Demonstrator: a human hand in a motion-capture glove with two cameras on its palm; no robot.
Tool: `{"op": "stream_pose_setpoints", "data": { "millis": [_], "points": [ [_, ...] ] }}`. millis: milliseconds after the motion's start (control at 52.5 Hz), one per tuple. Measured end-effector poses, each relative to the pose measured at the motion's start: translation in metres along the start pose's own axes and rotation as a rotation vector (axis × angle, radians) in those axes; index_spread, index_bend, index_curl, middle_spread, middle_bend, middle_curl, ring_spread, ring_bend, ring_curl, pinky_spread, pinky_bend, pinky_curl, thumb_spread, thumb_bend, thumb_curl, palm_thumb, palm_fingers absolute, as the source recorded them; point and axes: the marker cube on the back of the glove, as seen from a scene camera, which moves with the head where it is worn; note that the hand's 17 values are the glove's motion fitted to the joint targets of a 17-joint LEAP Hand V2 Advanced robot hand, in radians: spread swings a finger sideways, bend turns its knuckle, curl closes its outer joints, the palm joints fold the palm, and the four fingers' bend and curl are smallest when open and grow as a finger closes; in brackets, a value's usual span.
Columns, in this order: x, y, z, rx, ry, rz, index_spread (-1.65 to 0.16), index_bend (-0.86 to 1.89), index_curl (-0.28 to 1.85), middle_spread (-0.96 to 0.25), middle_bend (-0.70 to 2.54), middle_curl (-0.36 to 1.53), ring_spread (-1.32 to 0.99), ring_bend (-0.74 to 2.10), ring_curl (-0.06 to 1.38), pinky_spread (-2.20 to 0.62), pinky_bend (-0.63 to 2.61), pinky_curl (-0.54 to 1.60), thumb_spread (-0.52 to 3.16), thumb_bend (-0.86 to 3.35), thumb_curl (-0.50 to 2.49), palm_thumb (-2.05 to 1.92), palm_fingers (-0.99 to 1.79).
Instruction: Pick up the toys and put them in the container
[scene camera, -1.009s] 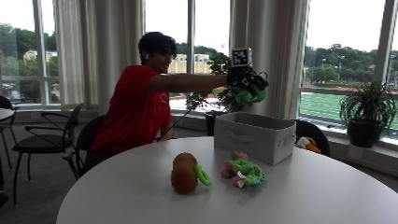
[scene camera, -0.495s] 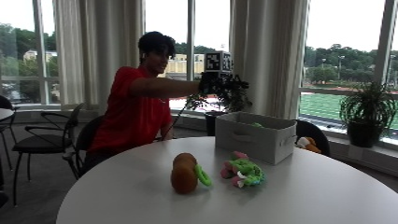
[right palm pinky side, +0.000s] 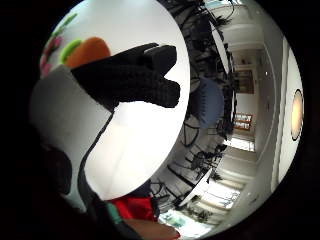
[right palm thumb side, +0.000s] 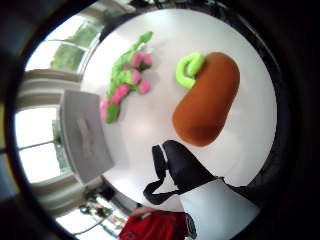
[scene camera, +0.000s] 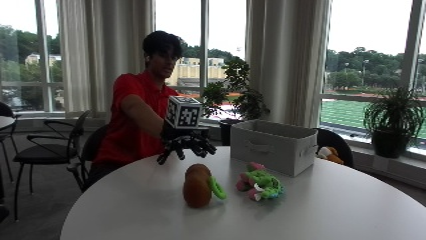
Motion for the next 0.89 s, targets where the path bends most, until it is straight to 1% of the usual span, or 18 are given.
{"op": "stream_pose_setpoints", "data": {
  "millis": [152,305,457,533,571,647,666,685,723,742,799,837,875,895],
  "points": [
    [-0.005,-0.021,0.030,-0.073,-0.063,-0.004,-0.36,0.09,0.17,-0.01,0.08,0.23,0.06,0.19,0.31,0.11,1.48,0.37,1.09,-0.04,0.36,0.05,-0.27],
    [-0.021,-0.033,0.047,-0.117,-0.038,-0.031,-0.36,0.10,0.16,-0.01,0.08,0.20,0.07,0.18,0.31,0.10,1.51,0.37,1.07,-0.04,0.35,0.00,-0.26],
    [-0.041,-0.038,0.076,-0.299,-0.024,-0.024,-0.37,0.12,0.17,0.00,0.06,0.17,0.08,0.20,0.31,0.08,1.55,0.38,1.07,-0.03,0.34,-0.01,-0.22],
    [-0.043,-0.039,0.078,-0.304,0.004,-0.027,-0.37,0.14,0.17,0.03,0.02,0.14,0.10,0.19,0.31,0.06,1.59,0.39,1.08,-0.02,0.34,0.01,-0.26],
    [-0.043,-0.040,0.077,-0.297,0.010,-0.025,-0.38,0.20,0.20,0.05,-0.01,0.12,0.11,0.18,0.31,0.05,1.58,0.38,1.09,0.00,0.35,0.04,-0.27],
    [-0.044,-0.041,0.077,-0.261,0.004,-0.003,-0.40,0.33,0.25,0.06,0.02,0.10,0.12,0.22,0.32,-0.01,1.48,0.36,1.13,0.03,0.37,0.13,-0.13],
    [-0.044,-0.042,0.077,-0.244,0.001,0.005,-0.40,0.42,0.29,0.05,0.04,0.09,0.11,0.27,0.33,-0.05,1.42,0.34,1.16,0.07,0.39,0.20,-0.01],
    [-0.044,-0.042,0.077,-0.227,0.000,0.014,-0.40,0.44,0.29,0.05,0.04,0.09,0.11,0.28,0.33,-0.07,1.41,0.34,1.17,0.07,0.39,0.21,-0.01],
    [-0.044,-0.043,0.077,-0.190,0.002,0.028,-0.40,0.52,0.32,0.04,0.06,0.08,0.09,0.36,0.35,-0.11,1.39,0.33,1.19,0.09,0.41,0.25,0.10],
    [-0.044,-0.044,0.076,-0.169,0.009,0.032,-0.40,0.50,0.32,0.03,0.07,0.08,0.06,0.43,0.36,-0.16,1.40,0.33,1.20,0.12,0.42,0.31,0.20],
    [-0.045,-0.044,0.073,-0.107,0.051,0.031,-0.40,0.48,0.32,-0.01,0.10,0.07,-0.04,0.54,0.38,-0.26,1.43,0.32,1.21,0.18,0.46,0.41,0.38],
    [-0.046,-0.044,0.071,-0.073,0.087,0.023,-0.40,0.48,0.34,-0.03,0.12,0.08,-0.10,0.59,0.40,-0.30,1.43,0.32,1.21,0.20,0.48,0.47,0.42],
    [-0.046,-0.044,0.068,-0.044,0.117,0.014,-0.41,0.51,0.36,-0.07,0.19,0.10,-0.16,0.64,0.42,-0.33,1.35,0.30,1.16,0.21,0.51,0.52,0.53],
    [-0.045,-0.043,0.066,-0.032,0.126,0.010,-0.41,0.54,0.37,-0.10,0.25,0.12,-0.19,0.67,0.43,-0.35,1.29,0.29,1.14,0.22,0.53,0.54,0.63]
  ]
}}
